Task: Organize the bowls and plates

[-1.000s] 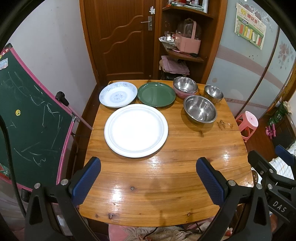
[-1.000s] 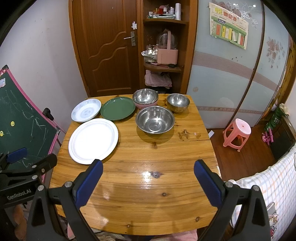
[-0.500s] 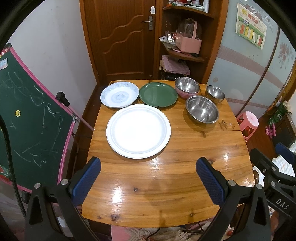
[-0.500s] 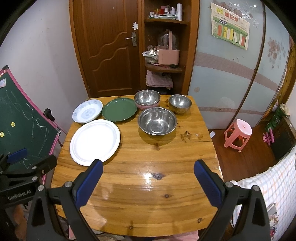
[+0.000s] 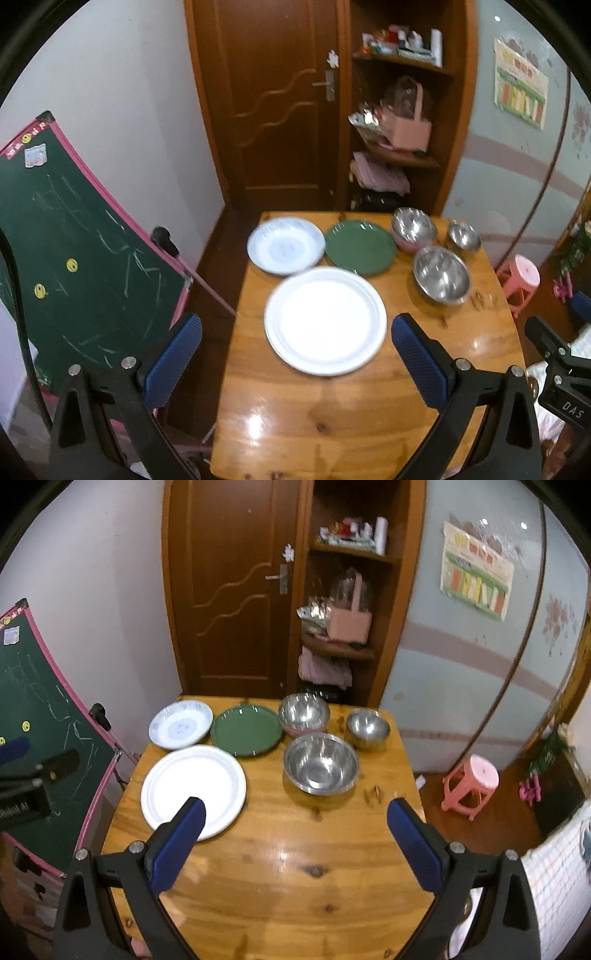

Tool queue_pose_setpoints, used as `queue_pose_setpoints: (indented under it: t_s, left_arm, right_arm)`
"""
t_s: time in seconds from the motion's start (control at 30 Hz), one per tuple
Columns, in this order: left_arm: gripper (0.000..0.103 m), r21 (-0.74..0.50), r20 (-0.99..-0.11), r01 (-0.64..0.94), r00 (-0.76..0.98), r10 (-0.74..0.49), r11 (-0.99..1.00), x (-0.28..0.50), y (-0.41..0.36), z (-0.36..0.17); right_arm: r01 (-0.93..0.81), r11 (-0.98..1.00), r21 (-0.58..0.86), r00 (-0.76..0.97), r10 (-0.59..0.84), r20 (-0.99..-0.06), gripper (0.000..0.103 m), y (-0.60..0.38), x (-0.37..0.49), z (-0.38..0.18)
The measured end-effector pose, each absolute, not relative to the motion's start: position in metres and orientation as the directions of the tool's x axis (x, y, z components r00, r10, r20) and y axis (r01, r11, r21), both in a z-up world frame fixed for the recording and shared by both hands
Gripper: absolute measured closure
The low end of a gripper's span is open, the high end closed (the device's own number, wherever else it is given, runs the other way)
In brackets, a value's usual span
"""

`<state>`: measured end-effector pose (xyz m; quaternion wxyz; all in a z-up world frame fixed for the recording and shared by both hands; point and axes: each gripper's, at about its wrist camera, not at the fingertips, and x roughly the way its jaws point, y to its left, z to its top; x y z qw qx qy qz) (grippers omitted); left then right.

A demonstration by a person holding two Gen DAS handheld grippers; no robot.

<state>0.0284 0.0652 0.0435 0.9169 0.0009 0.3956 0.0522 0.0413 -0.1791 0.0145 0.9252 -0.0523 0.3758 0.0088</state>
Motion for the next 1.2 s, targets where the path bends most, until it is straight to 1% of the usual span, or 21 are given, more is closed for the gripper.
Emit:
queue_pose_setpoints:
  t_s: [0.17, 0.33, 0.4, 0.53, 0.57, 0.6, 0.63, 0.67, 0.7, 0.77, 0.87, 0.9, 0.97, 1.03, 1.13, 1.2]
  left_arm:
    - [0.001, 0.057, -0.716, -0.117, 0.688, 0.123, 0.991, 0.054, 0.085, 0.044]
    - [0.001, 0.099, -0.718, -0.145, 0.674, 0.172, 0.984, 0.092, 0.103, 0.017]
    - [0.001, 0.101, -0.729, -0.135, 0.664, 0.165, 0.986, 0.107, 0.112, -0.001]
    - [0.001, 0.065, -0.779, -0.103, 0.616, 0.115, 0.993, 0.134, 0.129, -0.044]
    - [0.001, 0.048, -0.794, -0.091, 0.601, 0.094, 0.995, 0.14, 0.133, -0.058]
    - [0.002, 0.027, -0.812, -0.085, 0.58, 0.071, 0.996, 0.145, 0.136, -0.071]
    - [0.002, 0.005, -0.824, -0.078, 0.564, 0.049, 0.997, 0.149, 0.139, -0.083]
    - [0.003, -0.029, -0.842, -0.067, 0.539, 0.011, 0.997, 0.154, 0.142, -0.096]
    - [0.007, -0.069, -0.858, -0.063, 0.514, -0.027, 0.996, 0.16, 0.146, -0.108]
    - [0.007, -0.137, -0.874, -0.047, 0.476, -0.098, 0.989, 0.168, 0.149, -0.129]
    - [0.007, -0.192, -0.896, -0.043, 0.416, -0.158, 0.98, 0.181, 0.153, -0.158]
    - [0.007, -0.202, -0.903, -0.044, 0.395, -0.169, 0.978, 0.185, 0.155, -0.167]
    - [0.008, -0.216, -0.914, -0.056, 0.364, -0.181, 0.975, 0.191, 0.156, -0.182]
    - [0.014, -0.241, -0.918, -0.061, 0.338, -0.207, 0.969, 0.198, 0.16, -0.194]
    - [0.03, -0.291, -0.922, -0.08, 0.289, -0.258, 0.953, 0.205, 0.167, -0.212]
    - [0.036, -0.323, -0.922, -0.094, 0.258, -0.29, 0.942, 0.209, 0.171, -0.223]
  right_arm:
    - [-0.091, 0.991, -0.098, 0.736, 0.001, -0.677, 0.004, -0.167, 0.069, 0.025]
    - [-0.148, 0.982, -0.115, 0.725, 0.029, -0.689, 0.004, -0.149, 0.104, 0.016]
    - [-0.173, 0.978, -0.114, 0.706, 0.042, -0.707, 0.004, -0.143, 0.12, 0.004]
    - [-0.202, 0.979, -0.027, 0.606, 0.103, -0.789, 0.004, -0.141, 0.156, -0.037]
    - [-0.202, 0.979, -0.008, 0.582, 0.113, -0.805, 0.005, -0.141, 0.163, -0.048]
    - [-0.204, 0.979, 0.004, 0.566, 0.122, -0.815, 0.012, -0.14, 0.169, -0.056]
    - [-0.208, 0.978, 0.021, 0.538, 0.132, -0.833, 0.015, -0.139, 0.176, -0.07]
    - [-0.21, 0.977, 0.036, 0.501, 0.139, -0.854, 0.019, -0.137, 0.183, -0.084]
    - [-0.213, 0.976, 0.054, 0.47, 0.15, -0.87, 0.022, -0.136, 0.189, -0.095]
    - [-0.202, 0.974, 0.104, 0.382, 0.176, -0.907, 0.028, -0.136, 0.205, -0.126]
    - [-0.184, 0.972, 0.143, 0.294, 0.194, -0.936, 0.034, -0.135, 0.219, -0.162]
    - [-0.175, 0.973, 0.149, 0.273, 0.194, -0.942, 0.036, -0.135, 0.223, -0.17]
    - [-0.165, 0.971, 0.173, 0.231, 0.208, -0.95, 0.038, -0.136, 0.231, -0.187]
    - [-0.144, 0.972, 0.183, 0.2, 0.21, -0.957, 0.041, -0.137, 0.238, -0.201]
    - [-0.132, 0.972, 0.194, 0.166, 0.214, -0.962, 0.046, -0.137, 0.244, -0.214]
    - [-0.131, 0.971, 0.201, 0.149, 0.22, -0.964, 0.049, -0.138, 0.248, -0.22]
